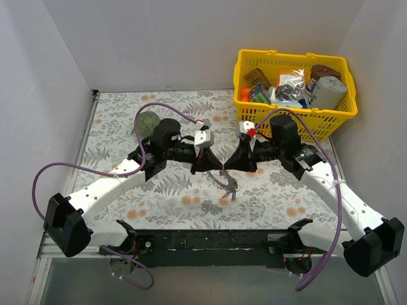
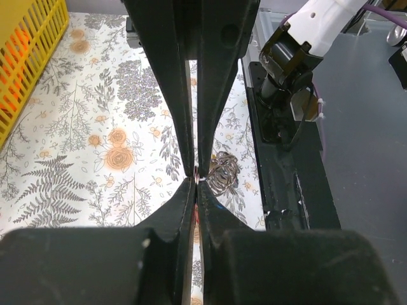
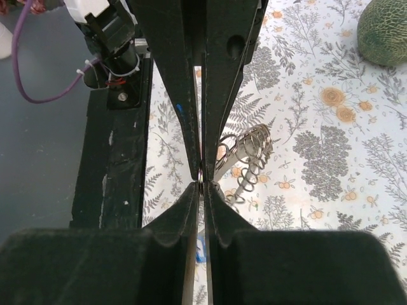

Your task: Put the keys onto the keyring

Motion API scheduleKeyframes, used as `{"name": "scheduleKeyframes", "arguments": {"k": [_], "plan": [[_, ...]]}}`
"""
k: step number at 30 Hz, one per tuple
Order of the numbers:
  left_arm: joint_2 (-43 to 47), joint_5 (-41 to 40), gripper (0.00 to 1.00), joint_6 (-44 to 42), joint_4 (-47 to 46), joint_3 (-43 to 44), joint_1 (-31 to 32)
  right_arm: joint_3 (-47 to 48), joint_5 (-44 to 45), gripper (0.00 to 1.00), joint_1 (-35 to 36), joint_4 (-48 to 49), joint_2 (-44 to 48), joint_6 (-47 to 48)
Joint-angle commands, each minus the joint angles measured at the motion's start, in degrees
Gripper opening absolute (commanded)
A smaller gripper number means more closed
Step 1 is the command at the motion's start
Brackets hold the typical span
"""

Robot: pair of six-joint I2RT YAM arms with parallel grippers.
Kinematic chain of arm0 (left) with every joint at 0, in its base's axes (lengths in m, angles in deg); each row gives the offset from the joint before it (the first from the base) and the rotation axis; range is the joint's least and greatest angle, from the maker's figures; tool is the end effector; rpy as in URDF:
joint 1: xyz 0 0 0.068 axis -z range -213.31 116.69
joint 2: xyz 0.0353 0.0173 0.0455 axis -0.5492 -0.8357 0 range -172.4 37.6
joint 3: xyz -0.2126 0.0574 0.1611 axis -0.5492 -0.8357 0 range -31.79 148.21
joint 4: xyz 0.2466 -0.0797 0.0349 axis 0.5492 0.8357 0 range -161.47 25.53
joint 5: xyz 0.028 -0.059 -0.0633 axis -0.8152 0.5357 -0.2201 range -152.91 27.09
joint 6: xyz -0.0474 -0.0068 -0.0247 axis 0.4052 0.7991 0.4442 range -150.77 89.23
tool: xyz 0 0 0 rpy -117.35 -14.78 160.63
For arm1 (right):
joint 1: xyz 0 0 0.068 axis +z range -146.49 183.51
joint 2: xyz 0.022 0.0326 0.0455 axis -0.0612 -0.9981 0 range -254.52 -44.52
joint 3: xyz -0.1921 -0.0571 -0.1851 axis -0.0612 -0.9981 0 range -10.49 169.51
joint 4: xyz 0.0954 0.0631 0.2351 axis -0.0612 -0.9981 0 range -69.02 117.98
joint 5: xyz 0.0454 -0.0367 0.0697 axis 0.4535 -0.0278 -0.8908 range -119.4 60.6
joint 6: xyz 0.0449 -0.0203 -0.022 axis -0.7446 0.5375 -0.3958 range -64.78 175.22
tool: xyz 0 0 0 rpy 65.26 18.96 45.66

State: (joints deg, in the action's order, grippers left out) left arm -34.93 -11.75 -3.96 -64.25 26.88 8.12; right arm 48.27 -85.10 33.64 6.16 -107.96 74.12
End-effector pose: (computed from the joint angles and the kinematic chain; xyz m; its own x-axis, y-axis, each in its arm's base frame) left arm 0.1937 -0.2081 0.3303 -0.6736 0.2173 -0.7064 0.7351 0.0978 -0.6709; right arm 0.1886 0.1436 0.3474 -0.0665 -0.2496 -0.9661 -0.9976 0.0375 0.0590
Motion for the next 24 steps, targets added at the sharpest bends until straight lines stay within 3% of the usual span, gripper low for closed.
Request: {"name": "scheduleKeyframes", "arguments": {"k": [1, 2, 5, 10, 12, 24], "plan": [[1.5, 0.2, 0.0, -0.2, 0.1, 0.6, 0.2, -1.8, 3.8, 0.21, 0.2, 11.3, 4.8, -4.8], [2.0, -0.2, 0.0, 0.0, -0.5, 0.0, 0.2, -3.3, 5.7, 0.32, 0.2, 12.8, 5.5, -5.7], [2.6, -0.8, 0.0, 0.4, -1.3, -0.9, 0.2, -5.5, 10.2, 0.45, 0.1, 17.4, 8.6, -8.5], [3.5, -1.3, 0.0, 1.1, -2.3, -2.1, 0.2, -10.4, 16.8, 0.6, 0.1, 24.0, 13.5, -12.6], [3.8, -1.5, 0.0, 1.1, -2.8, -2.4, 0.2, -11.7, 17.8, 0.71, 0.1, 26.0, 14.7, -13.8], [6.1, -4.5, 0.0, 2.1, -5.7, -4.9, 0.2, -13.7, 17.1, 0.77, 0.0, 29.9, 17.1, -16.3]]}}
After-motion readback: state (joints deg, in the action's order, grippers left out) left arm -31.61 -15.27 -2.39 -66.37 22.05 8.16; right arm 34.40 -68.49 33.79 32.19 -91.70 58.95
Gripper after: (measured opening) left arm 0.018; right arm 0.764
